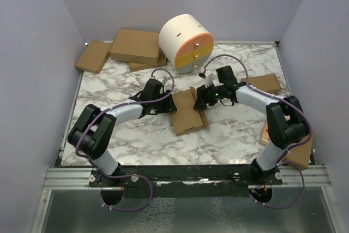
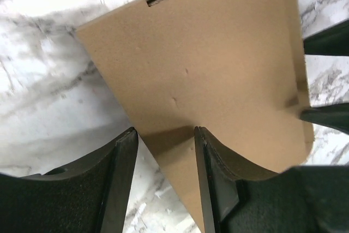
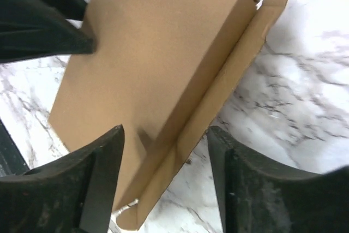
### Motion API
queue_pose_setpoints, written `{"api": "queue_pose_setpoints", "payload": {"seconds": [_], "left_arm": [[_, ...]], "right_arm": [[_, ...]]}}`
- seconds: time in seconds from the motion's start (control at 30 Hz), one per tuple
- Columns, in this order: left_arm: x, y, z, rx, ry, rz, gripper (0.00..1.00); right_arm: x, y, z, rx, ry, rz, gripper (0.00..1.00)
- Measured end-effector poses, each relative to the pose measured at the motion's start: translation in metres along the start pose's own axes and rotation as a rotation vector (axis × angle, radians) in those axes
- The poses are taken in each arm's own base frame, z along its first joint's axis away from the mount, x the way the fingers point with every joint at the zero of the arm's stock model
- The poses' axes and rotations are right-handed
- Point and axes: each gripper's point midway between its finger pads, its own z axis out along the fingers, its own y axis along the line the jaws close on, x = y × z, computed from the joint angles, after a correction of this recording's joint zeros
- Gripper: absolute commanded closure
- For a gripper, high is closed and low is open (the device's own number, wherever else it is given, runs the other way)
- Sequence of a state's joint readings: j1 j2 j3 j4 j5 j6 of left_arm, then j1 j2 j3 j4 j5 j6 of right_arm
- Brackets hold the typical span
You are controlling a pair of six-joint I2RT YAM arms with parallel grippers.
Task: Fold the paper box
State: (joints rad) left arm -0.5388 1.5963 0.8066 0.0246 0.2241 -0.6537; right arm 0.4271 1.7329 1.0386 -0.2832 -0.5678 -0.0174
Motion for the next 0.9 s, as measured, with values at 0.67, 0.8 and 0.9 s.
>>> {"api": "queue_pose_setpoints", "payload": {"seconds": [0.67, 0.8, 0.9], "left_arm": [[-0.072, 0.000, 0.040, -0.007, 0.004, 0.165, 0.48], [-0.076, -0.007, 0.053, 0.031, 0.026, 0.181, 0.48], [-0.079, -0.013, 0.063, 0.067, 0.045, 0.188, 0.48]], "right_arm": [[0.006, -0.054, -0.039, 0.005, -0.048, -0.027, 0.88], [0.019, -0.040, -0.028, -0.033, 0.007, -0.035, 0.88], [0.020, -0.022, -0.019, -0.073, 0.026, -0.077, 0.87]]}}
